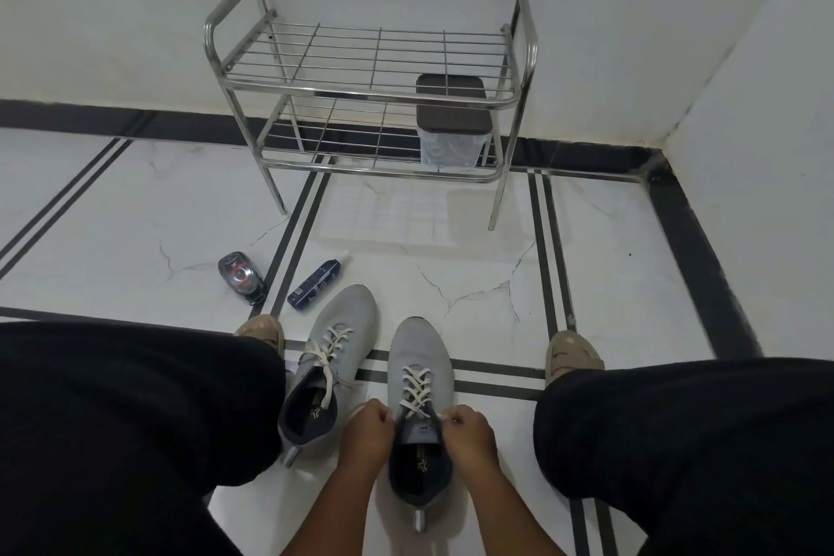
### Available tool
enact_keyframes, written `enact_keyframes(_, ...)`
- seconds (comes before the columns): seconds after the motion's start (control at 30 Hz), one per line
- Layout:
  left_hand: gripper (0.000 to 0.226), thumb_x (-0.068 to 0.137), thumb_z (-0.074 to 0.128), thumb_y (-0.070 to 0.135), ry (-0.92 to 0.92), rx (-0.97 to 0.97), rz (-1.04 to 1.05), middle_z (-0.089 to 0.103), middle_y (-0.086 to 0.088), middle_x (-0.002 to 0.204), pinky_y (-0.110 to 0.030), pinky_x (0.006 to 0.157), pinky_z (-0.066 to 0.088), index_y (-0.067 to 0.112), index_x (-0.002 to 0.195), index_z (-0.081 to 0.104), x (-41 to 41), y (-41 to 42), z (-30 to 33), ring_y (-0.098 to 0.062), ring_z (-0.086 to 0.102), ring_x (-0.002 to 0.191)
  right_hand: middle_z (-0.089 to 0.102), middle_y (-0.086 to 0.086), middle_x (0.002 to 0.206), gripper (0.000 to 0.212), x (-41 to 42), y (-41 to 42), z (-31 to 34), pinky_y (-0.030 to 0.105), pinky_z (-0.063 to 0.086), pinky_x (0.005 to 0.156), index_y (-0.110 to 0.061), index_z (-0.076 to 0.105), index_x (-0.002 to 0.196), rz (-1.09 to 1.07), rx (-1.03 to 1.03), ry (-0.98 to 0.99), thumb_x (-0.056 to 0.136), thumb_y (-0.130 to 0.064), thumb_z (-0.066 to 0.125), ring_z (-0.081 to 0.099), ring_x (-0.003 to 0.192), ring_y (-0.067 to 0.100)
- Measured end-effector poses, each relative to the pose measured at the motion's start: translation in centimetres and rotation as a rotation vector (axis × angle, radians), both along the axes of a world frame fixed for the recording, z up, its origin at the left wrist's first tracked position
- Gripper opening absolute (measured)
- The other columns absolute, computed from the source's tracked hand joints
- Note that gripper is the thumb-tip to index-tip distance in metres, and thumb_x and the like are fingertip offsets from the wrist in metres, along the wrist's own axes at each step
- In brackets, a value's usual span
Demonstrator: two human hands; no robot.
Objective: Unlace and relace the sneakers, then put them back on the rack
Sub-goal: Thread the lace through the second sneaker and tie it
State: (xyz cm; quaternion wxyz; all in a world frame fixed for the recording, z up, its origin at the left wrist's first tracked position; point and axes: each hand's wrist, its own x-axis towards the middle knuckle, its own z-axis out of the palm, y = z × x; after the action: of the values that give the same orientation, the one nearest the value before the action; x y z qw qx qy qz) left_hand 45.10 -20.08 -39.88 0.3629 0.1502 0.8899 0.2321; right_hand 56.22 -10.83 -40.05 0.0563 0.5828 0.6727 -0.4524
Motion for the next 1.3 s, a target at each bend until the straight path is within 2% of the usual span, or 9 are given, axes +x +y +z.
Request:
enact_keyframes(0.23, 0.022, 0.091, 0.047, 0.031, -0.010, -0.114, -0.073, 0.064, -0.007, 0.098, -0.029, 0.073, 0.045, 0.013, 0.090, 0.060, -0.7, 0.7, 1.6, -0.023, 0.058, 0.088, 0.052, 0.008, 0.125, 0.042, -0.5, 1.1, 1.6, 0.037, 0.039, 0.094, -0.015, 0.061, 0.119, 0.017, 0.056, -0.230, 0.098, -0.043, 0.037, 0.050, 0.114, 0.027)
enact_keyframes(0.33, 0.040, 0.085, 0.042, 0.039, 0.043, -0.246, -0.082, 0.059, -0.007, 0.113, -0.032, 0.089, 0.042, 0.013, 0.107, 0.064, -2.0, 1.7, 4.2, -0.026, 0.053, 0.108, 0.061, 0.008, 0.113, 0.041, -1.3, 2.2, 3.1, 0.038, 0.039, 0.093, -0.018, 0.066, 0.097, -0.066, 0.065, -0.154, 0.095, -0.049, 0.038, 0.054, 0.106, 0.029)
enact_keyframes(0.47, 0.039, 0.084, 0.042, 0.040, 0.190, -0.263, -0.153, 0.055, -0.004, 0.115, -0.044, 0.102, 0.033, 0.016, 0.102, 0.067, -2.9, 3.4, 8.7, -0.027, 0.041, 0.121, 0.058, 0.002, 0.073, 0.046, -2.9, 3.8, 6.6, 0.036, 0.044, 0.081, -0.015, 0.051, 0.064, -0.096, 0.148, 0.020, 0.093, -0.048, 0.040, 0.055, 0.077, 0.023)
enact_keyframes(0.53, 0.030, 0.084, 0.045, 0.038, 0.189, -0.178, -0.140, 0.059, -0.005, 0.101, -0.041, 0.098, 0.034, 0.015, 0.082, 0.065, -3.0, 4.0, 10.9, -0.027, 0.047, 0.112, 0.050, 0.000, 0.062, 0.048, -3.6, 4.3, 8.6, 0.033, 0.042, 0.071, -0.012, 0.046, 0.059, -0.115, 0.150, 0.120, 0.091, -0.048, 0.046, 0.050, 0.066, 0.021)
enact_keyframes(0.67, 0.029, 0.075, 0.048, 0.041, 0.073, 0.124, -0.062, 0.057, 0.001, 0.066, -0.035, 0.079, 0.042, 0.017, 0.065, 0.060, -3.4, 4.3, 14.2, -0.024, 0.058, 0.079, 0.068, -0.006, 0.070, 0.041, -4.0, 4.5, 12.1, 0.031, 0.045, 0.071, -0.005, 0.071, 0.075, -0.220, 0.030, 0.417, 0.089, -0.043, 0.058, 0.061, 0.075, 0.017)
enact_keyframes(0.83, 0.031, 0.090, 0.058, 0.031, -0.185, 0.583, 0.086, 0.073, 0.003, 0.083, -0.022, 0.071, 0.040, 0.003, 0.077, 0.059, -3.4, 4.2, 17.4, -0.012, 0.066, 0.089, 0.069, -0.003, 0.069, 0.039, -4.1, 4.1, 16.2, 0.021, 0.038, 0.063, -0.008, 0.066, 0.069, -0.277, -0.069, 0.630, 0.088, -0.043, 0.062, 0.066, 0.081, 0.016)
enact_keyframes(0.93, 0.037, 0.091, 0.058, 0.037, -0.204, 0.690, 0.116, 0.075, 0.000, 0.085, -0.020, 0.072, 0.038, 0.004, 0.076, 0.065, -3.2, 4.1, 18.1, -0.008, 0.067, 0.089, 0.066, -0.002, 0.068, 0.036, -4.3, 3.9, 17.8, 0.023, 0.042, 0.068, -0.013, 0.064, 0.069, -0.278, -0.093, 0.716, 0.090, -0.041, 0.059, 0.063, 0.073, 0.013)
enact_keyframes(1.13, 0.030, 0.089, 0.059, 0.044, -0.239, 0.836, 0.192, 0.073, 0.004, 0.095, -0.023, 0.082, 0.043, 0.020, 0.085, 0.076, -3.0, 4.0, 18.4, -0.006, 0.066, 0.096, 0.074, 0.000, 0.092, 0.018, -4.4, 4.2, 19.4, 0.032, 0.051, 0.091, -0.016, 0.074, 0.088, -0.273, -0.112, 0.854, 0.087, -0.017, 0.056, 0.068, 0.095, 0.013)
enact_keyframes(1.3, 0.011, 0.088, 0.064, 0.009, -0.139, 0.947, 0.158, 0.074, 0.002, 0.093, -0.018, 0.081, 0.047, 0.014, 0.094, 0.071, -2.6, 4.4, 19.0, -0.010, 0.067, 0.096, 0.074, -0.006, 0.096, 0.013, -4.2, 4.1, 20.2, 0.021, 0.050, 0.086, -0.018, 0.071, 0.097, -0.163, 0.058, 0.895, 0.091, -0.012, 0.061, 0.066, 0.097, 0.006)
